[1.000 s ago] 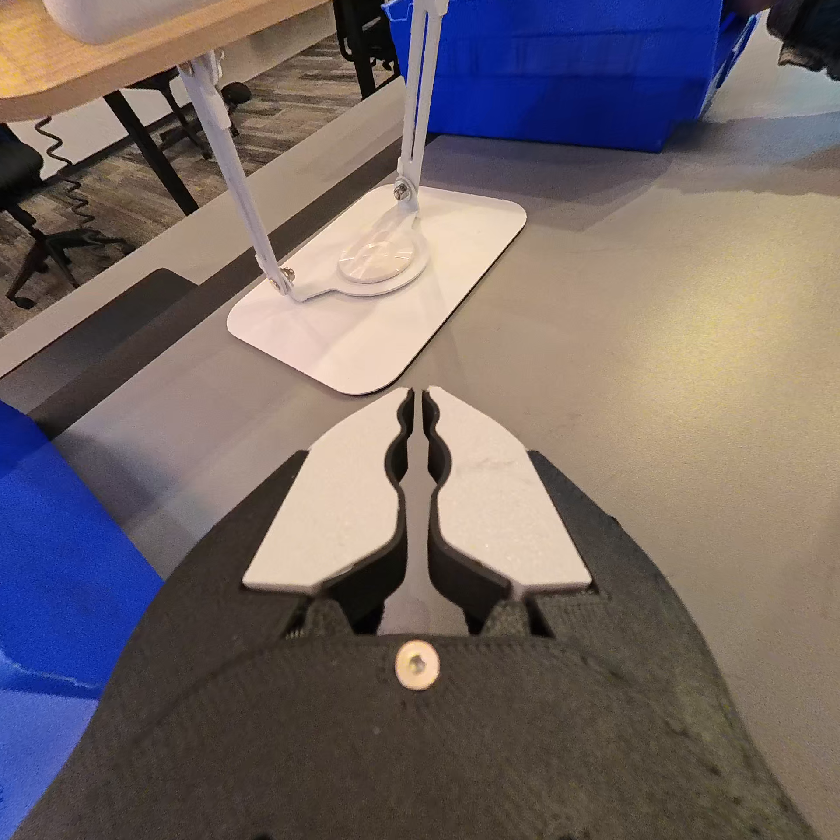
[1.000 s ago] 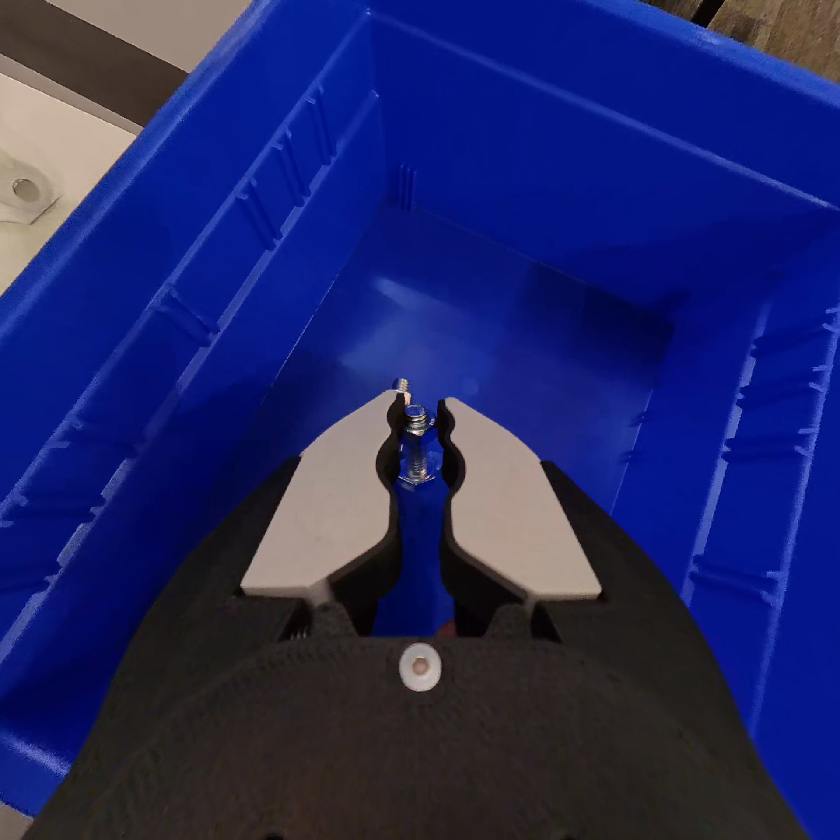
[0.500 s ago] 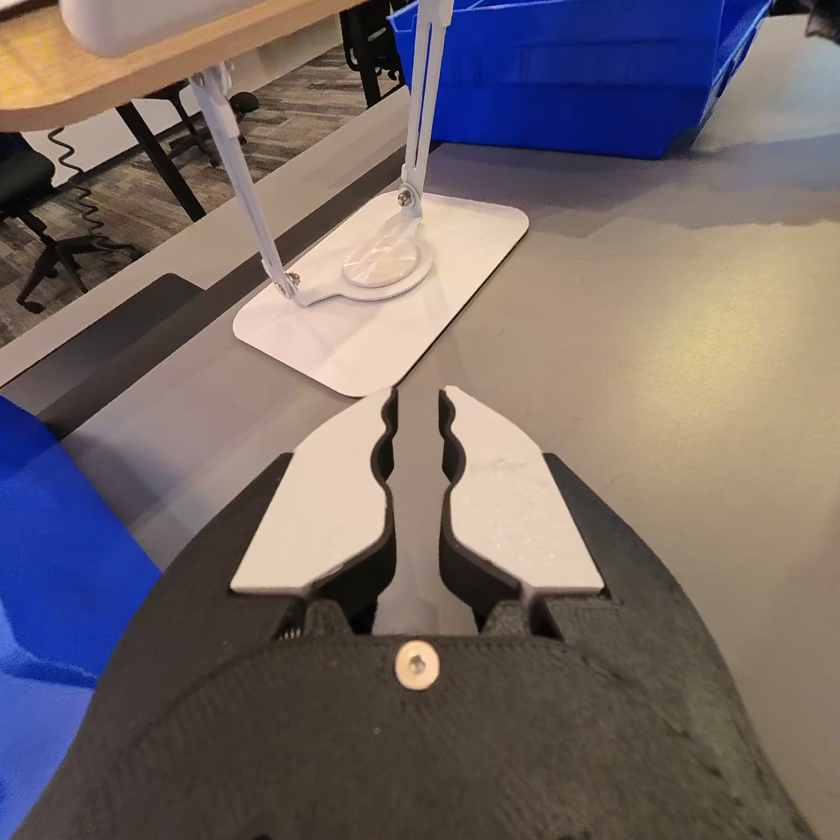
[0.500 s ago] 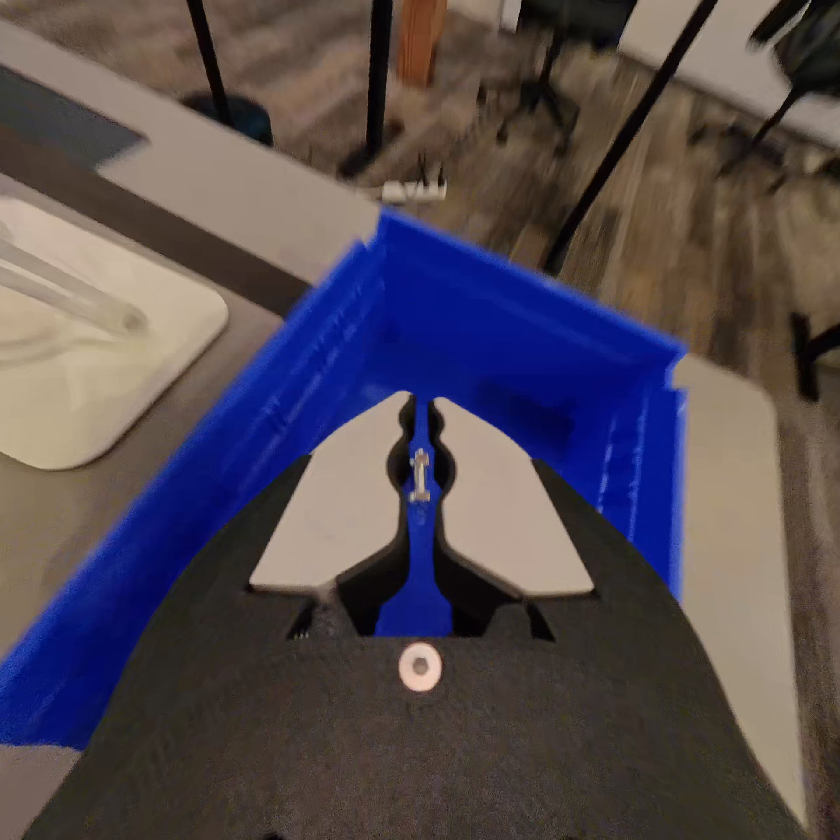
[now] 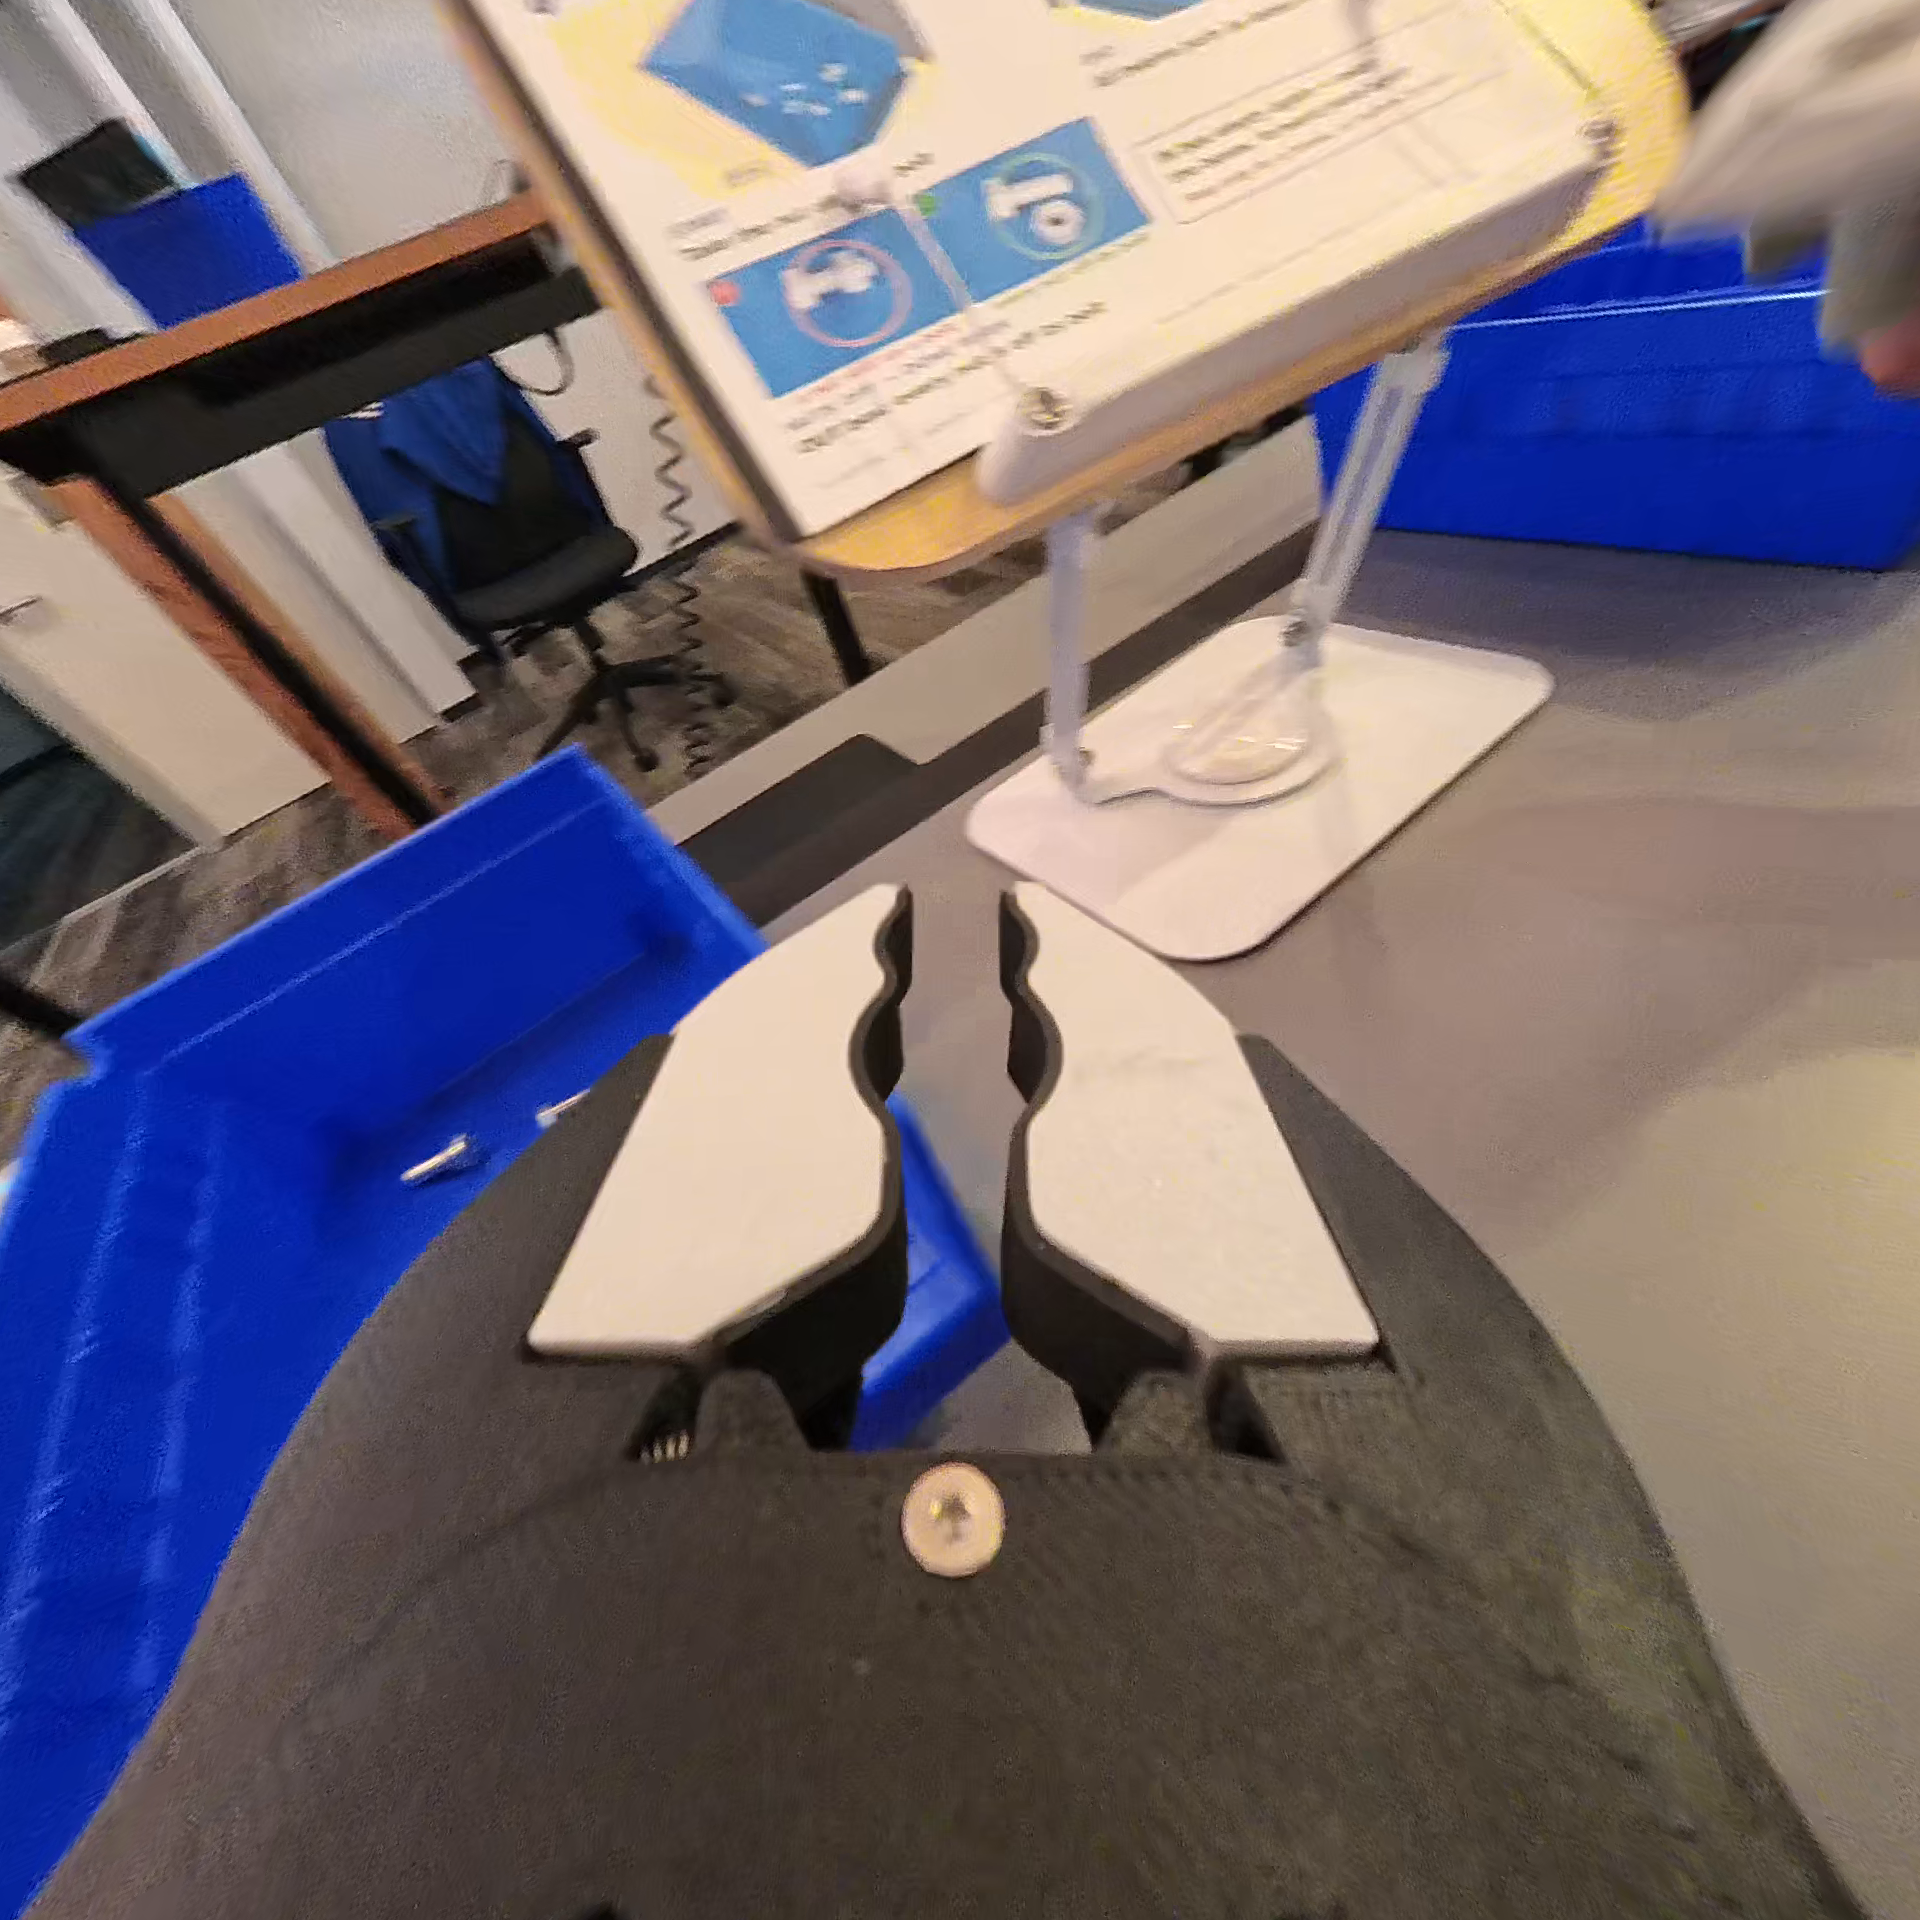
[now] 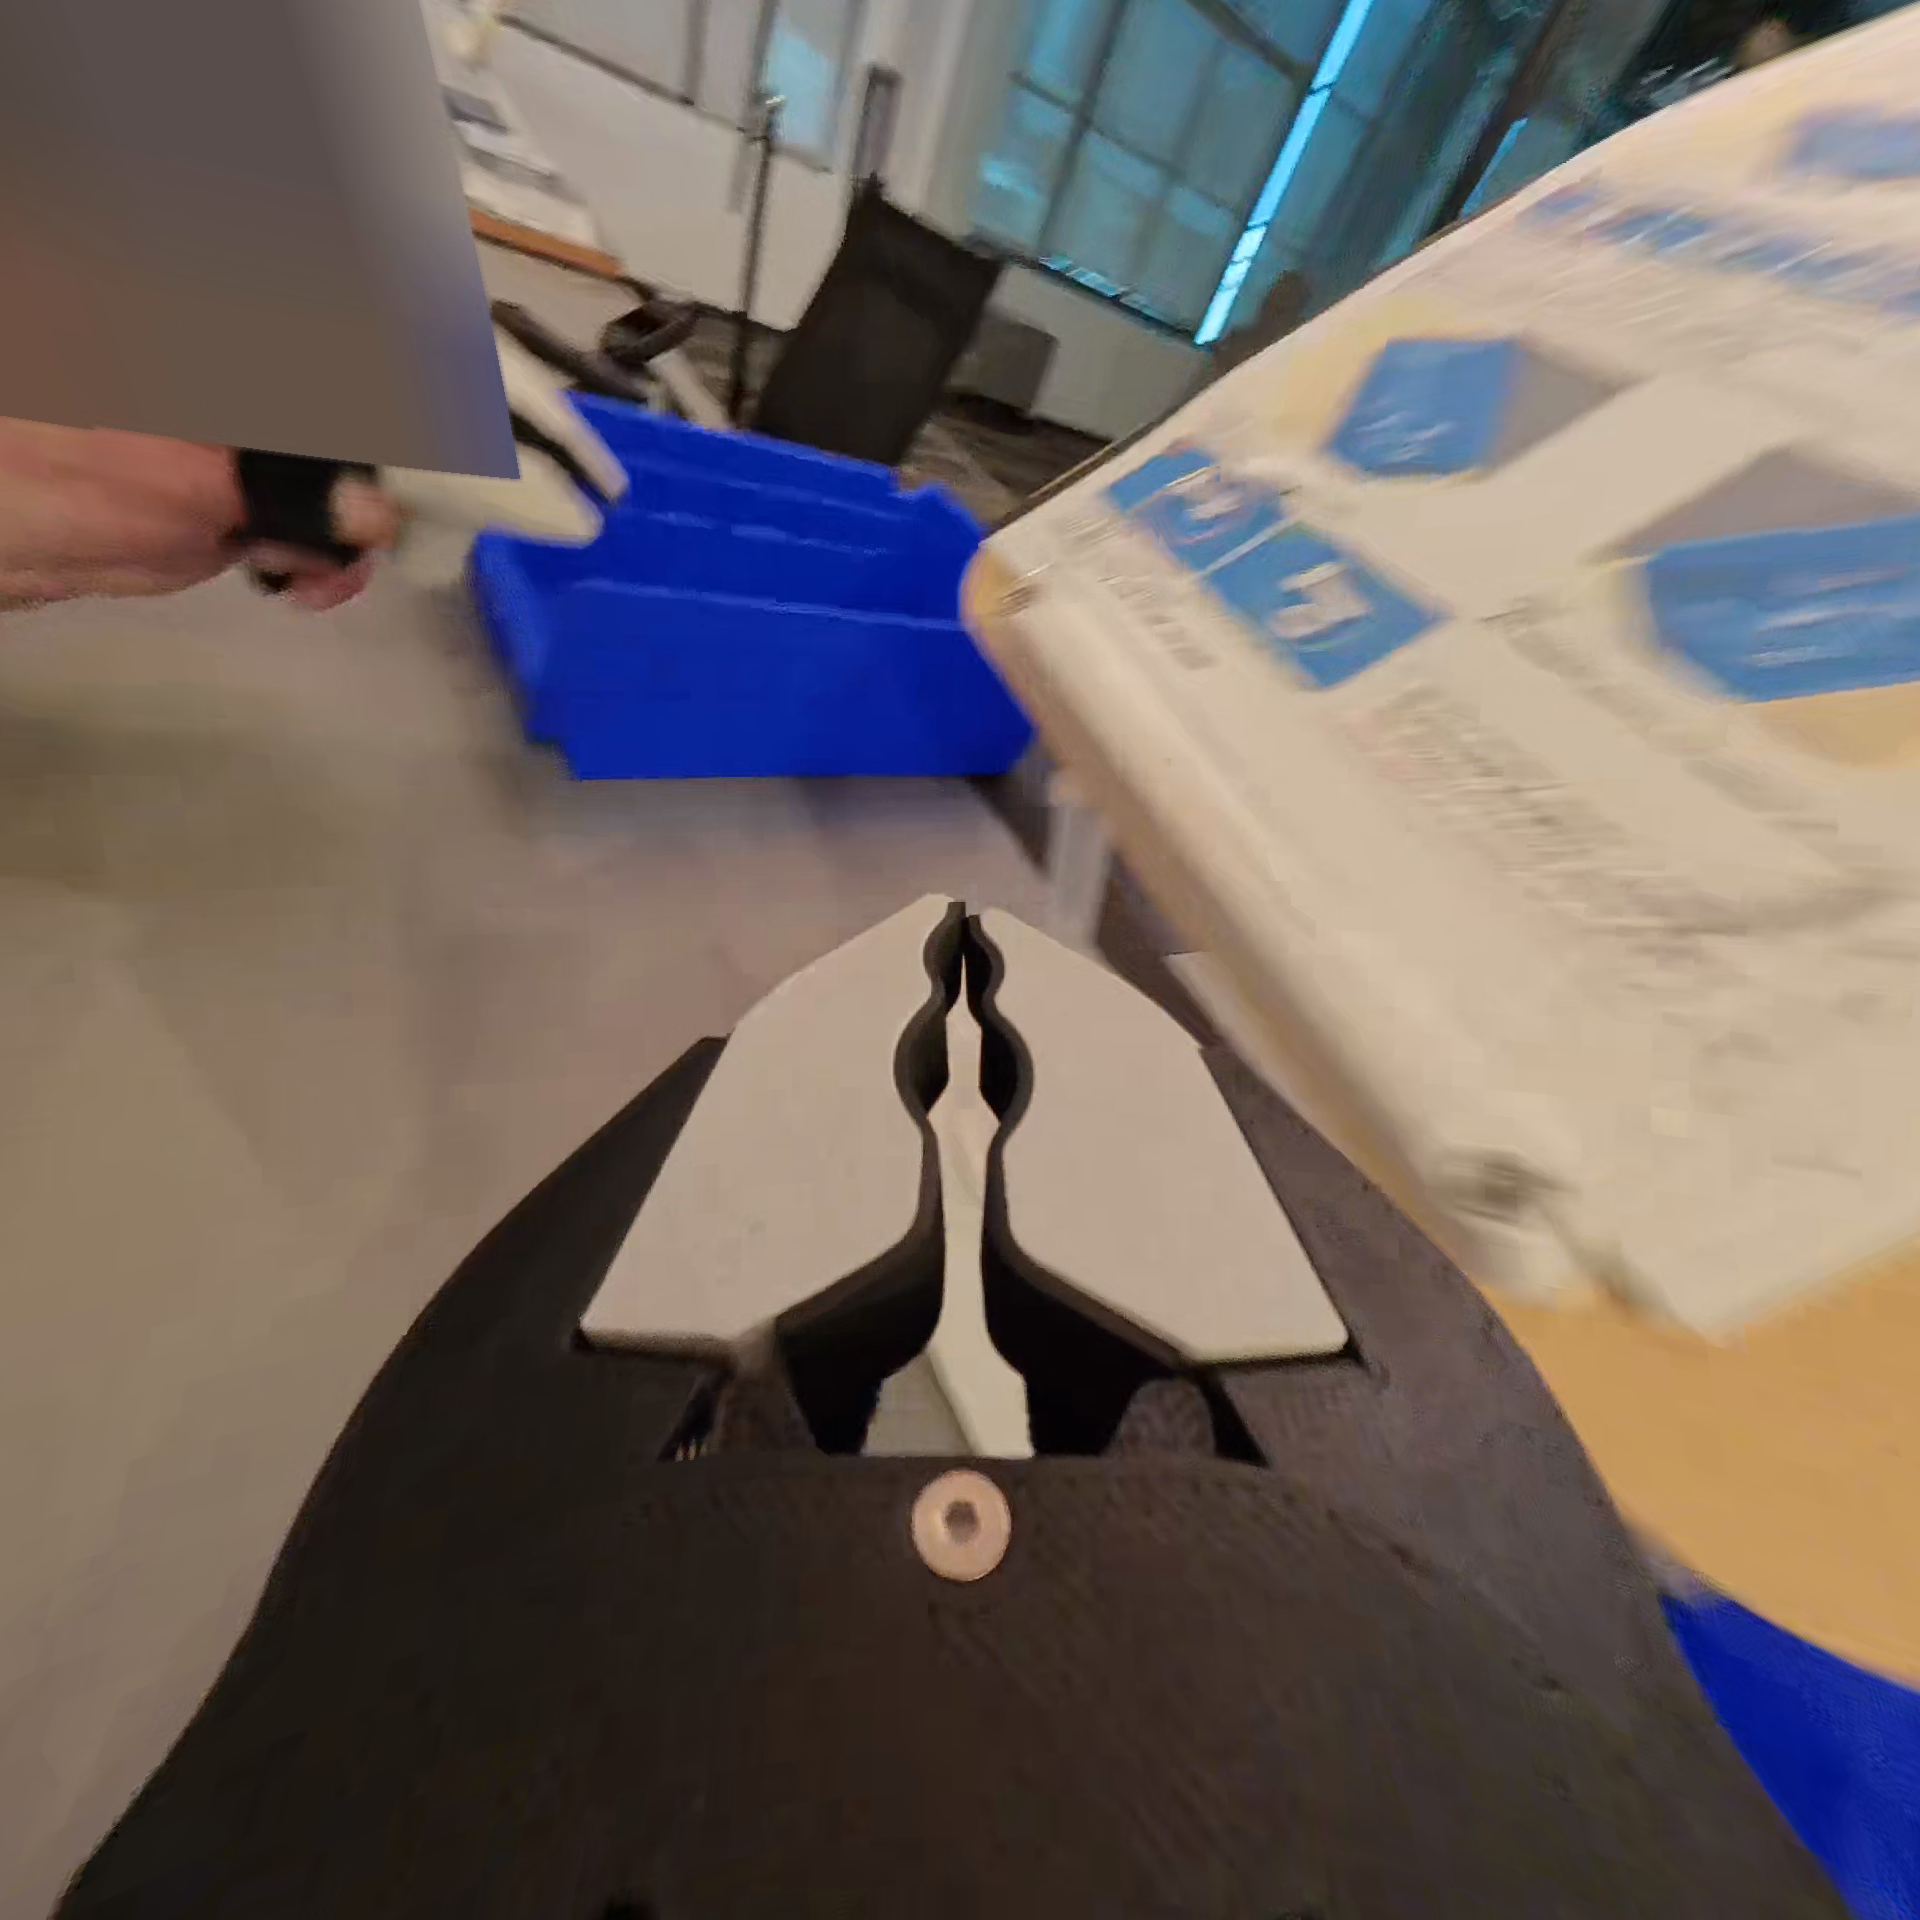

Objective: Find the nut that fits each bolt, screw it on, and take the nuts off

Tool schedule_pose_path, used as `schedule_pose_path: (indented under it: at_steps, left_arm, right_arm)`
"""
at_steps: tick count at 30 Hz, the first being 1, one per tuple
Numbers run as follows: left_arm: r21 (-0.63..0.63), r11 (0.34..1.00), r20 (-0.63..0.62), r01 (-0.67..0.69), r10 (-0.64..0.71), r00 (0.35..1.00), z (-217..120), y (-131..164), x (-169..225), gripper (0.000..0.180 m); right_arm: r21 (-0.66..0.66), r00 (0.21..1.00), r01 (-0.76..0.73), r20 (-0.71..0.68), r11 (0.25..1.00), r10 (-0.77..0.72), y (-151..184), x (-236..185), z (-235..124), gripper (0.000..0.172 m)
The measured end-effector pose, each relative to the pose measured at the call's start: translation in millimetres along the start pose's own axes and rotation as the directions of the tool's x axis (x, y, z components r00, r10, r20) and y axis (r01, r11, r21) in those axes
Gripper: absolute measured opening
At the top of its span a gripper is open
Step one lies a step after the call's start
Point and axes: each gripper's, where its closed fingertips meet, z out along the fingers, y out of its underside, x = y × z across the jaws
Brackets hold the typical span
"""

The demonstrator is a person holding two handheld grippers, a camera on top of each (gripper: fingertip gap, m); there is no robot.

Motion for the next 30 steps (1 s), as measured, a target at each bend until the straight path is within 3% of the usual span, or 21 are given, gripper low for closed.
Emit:
schedule_pose_path:
  at_steps: [3, 7, 16, 19, 22, 30]
  left_arm:
    - [-0.062, 0.998, 0.086, 0.005, 0.000, 0.996, -8, 7, -34, 0.019]
    - [-0.222, 0.972, 0.166, -0.072, 0.110, 0.980, -12, 14, -86, 0.032]
    - [-0.387, 0.919, 0.137, 0.080, -0.029, 0.990, 43, 37, -164, 0.039]
    - [-0.473, 0.878, 0.166, 0.081, -0.001, 0.986, 61, 50, -180, 0.039]
    - [-0.487, 0.866, 0.170, 0.111, -0.030, 0.985, 77, 60, -187, 0.036]
    - [-0.651, 0.748, 0.153, 0.131, -0.039, 0.987, 101, 106, -198, 0.031]
  right_arm:
    - [-0.073, 0.989, -0.017, 0.143, 0.997, 0.028, 41, -58, 48, 0.000]
    - [-0.121, 0.938, -0.092, 0.321, 0.988, 0.127, 60, -107, 81, 0.000]
    - [-0.160, 0.923, -0.038, 0.372, 0.986, 0.096, 73, -117, 84, 0.000]
    - [-0.171, 0.921, -0.021, 0.379, 0.985, 0.086, 75, -120, 84, 0.000]
    - [-0.178, 0.922, -0.009, 0.381, 0.984, 0.077, 77, -121, 84, 0.000]
    - [-0.209, 0.918, 0.028, 0.392, 0.977, 0.057, 83, -125, 85, 0.000]
